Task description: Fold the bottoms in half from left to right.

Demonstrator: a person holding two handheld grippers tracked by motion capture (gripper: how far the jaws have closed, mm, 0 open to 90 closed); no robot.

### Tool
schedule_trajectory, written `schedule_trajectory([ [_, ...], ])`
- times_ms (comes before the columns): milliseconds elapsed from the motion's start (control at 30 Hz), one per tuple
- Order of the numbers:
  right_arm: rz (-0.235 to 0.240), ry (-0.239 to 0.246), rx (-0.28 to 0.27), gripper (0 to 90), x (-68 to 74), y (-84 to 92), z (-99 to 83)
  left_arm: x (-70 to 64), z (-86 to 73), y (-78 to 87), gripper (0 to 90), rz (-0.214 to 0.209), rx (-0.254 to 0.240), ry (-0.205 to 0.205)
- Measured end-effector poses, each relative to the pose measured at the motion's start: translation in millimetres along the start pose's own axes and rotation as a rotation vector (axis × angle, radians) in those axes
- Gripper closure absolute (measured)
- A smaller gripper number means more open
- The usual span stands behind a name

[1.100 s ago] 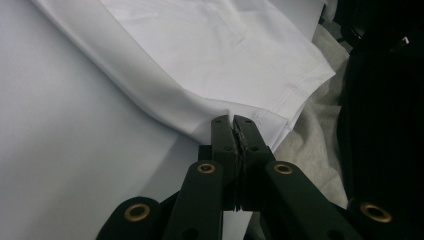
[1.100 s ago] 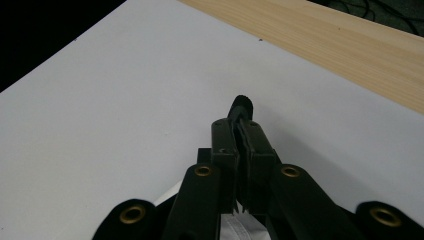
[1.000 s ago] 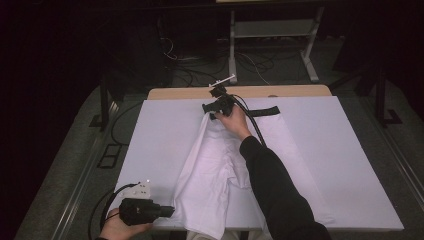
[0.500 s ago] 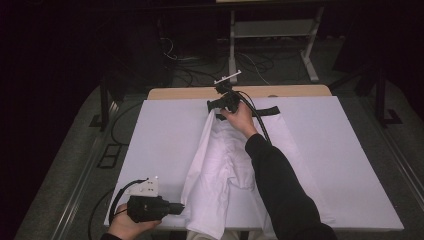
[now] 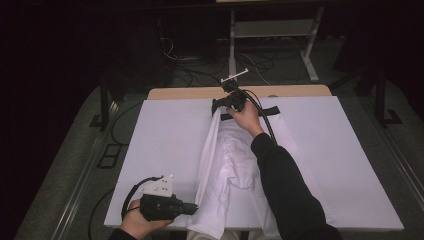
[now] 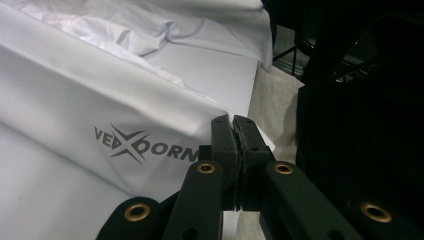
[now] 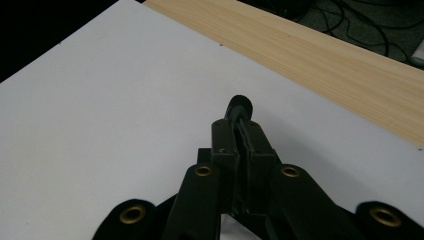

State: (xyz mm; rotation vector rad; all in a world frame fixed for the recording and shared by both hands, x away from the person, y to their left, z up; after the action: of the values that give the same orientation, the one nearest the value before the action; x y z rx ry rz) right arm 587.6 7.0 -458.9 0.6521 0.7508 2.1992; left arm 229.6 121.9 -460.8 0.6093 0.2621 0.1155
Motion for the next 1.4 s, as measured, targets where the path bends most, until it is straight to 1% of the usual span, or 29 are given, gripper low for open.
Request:
schedule_trajectory([
  [200,-0.011,-0.004,-0.007,84.7,-7.8,8.4,2.8,-2.4,7.6,-7.9,87.9,-0.023,0.002,-0.016],
  [367,-0.019,-0.007,-0.008,84.7,-14.1,14.2,3.0,-7.7,16.2,-15.4,87.9,-0.049,0.001,-0.037],
  [533,-0.015,-0.009,-0.011,84.7,-16.1,18.4,2.7,-12.5,25.5,-23.1,87.9,-0.072,0.004,-0.059],
  [767,-0.020,-0.007,-0.017,84.7,-20.3,25.7,4.3,-14.8,38.2,-33.2,87.9,-0.100,0.001,-0.089],
  [1100,-0.034,-0.013,-0.011,84.7,-29.9,33.7,4.2,-16.3,51.2,-47.0,87.9,-0.134,0.005,-0.108],
  [1400,-0.043,-0.013,-0.015,84.7,-38.1,42.8,4.9,-17.2,58.5,-57.4,87.9,-0.152,0.001,-0.120],
])
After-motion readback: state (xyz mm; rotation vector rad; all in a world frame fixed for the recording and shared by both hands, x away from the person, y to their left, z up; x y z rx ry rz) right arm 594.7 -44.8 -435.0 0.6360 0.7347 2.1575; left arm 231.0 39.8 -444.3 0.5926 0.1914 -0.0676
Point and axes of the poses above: each handheld gripper's, and its own axes: y roughly backward along the jaws, z roughly out of its top, x roughly to its left, the point moved 10 cm from there along -y, roughly forward along the jaws, and after that the axes turned 2 degrees about -y, right-handed, at the moved point
